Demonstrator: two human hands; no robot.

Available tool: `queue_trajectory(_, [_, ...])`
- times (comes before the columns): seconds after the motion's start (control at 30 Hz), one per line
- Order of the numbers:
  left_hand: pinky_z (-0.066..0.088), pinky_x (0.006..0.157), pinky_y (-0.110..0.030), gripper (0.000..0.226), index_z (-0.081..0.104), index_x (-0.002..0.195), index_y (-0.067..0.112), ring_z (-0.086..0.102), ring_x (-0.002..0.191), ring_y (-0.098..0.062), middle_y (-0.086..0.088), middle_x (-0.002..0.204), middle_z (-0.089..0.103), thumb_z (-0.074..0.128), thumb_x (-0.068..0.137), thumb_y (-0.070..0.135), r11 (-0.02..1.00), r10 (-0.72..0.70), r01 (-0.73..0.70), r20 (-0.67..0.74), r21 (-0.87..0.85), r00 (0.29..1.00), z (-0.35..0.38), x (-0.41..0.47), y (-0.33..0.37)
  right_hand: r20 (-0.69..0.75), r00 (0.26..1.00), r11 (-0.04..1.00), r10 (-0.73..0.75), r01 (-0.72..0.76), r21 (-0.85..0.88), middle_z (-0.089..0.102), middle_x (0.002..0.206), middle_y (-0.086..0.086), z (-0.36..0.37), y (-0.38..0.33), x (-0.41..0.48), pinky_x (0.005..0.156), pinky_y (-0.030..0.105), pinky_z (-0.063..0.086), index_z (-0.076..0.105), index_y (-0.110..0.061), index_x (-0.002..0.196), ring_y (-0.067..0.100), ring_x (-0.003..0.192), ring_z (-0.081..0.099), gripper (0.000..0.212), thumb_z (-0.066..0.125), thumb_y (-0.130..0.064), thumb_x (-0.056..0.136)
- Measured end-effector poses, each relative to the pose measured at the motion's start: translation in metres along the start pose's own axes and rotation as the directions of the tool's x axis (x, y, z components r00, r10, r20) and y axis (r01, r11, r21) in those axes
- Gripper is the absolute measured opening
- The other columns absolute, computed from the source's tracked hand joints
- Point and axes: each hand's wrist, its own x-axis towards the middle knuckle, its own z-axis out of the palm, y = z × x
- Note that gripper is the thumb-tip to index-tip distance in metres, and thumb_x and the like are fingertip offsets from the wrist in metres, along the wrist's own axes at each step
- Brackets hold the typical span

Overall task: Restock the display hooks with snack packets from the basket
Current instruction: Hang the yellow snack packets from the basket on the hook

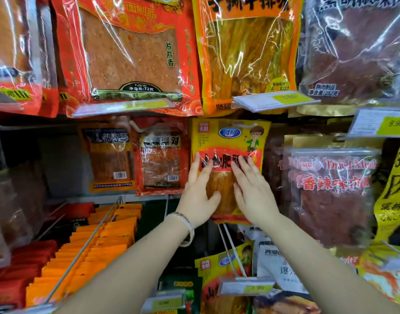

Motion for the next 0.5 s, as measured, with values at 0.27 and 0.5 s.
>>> queue_trajectory(0.27, [0.001, 0.093, 0.001, 0.073, 0.019, 0.149, 0.017, 0.003, 0.142, -0.011, 0.007, 0.155, -0.018, 0.058, 0.086, 0.015, 0.992, -0.121, 0.118, 0.069, 0.043, 0.990, 0.006, 0.052, -0.032, 0.310, 0.932, 0.982, 0.188, -0.187, -0.033, -0.001, 0.160, 0.002, 0.034, 0.015, 0.051, 0.117, 0.033, 0.014, 0.009, -0.020, 0.152, 0.022, 0.147, -0.004, 0.075, 0.042, -0.002, 0.087])
queue_trajectory(0.5, [0.023, 0.108, -0.021, 0.048, 0.049, 0.135, 0.019, 0.031, 0.137, -0.018, -0.006, 0.152, 0.029, 0.056, 0.088, 0.024, 0.973, -0.203, 0.171, 0.222, 0.153, 0.954, -0.015, 0.052, -0.032, 0.420, 0.854, 0.931, 0.306, -0.361, 0.057, 0.045, 0.145, 0.002, 0.005, 0.004, 0.060, 0.108, 0.037, 0.036, 0.046, -0.025, 0.140, 0.023, 0.133, 0.042, 0.051, 0.045, -0.014, 0.090])
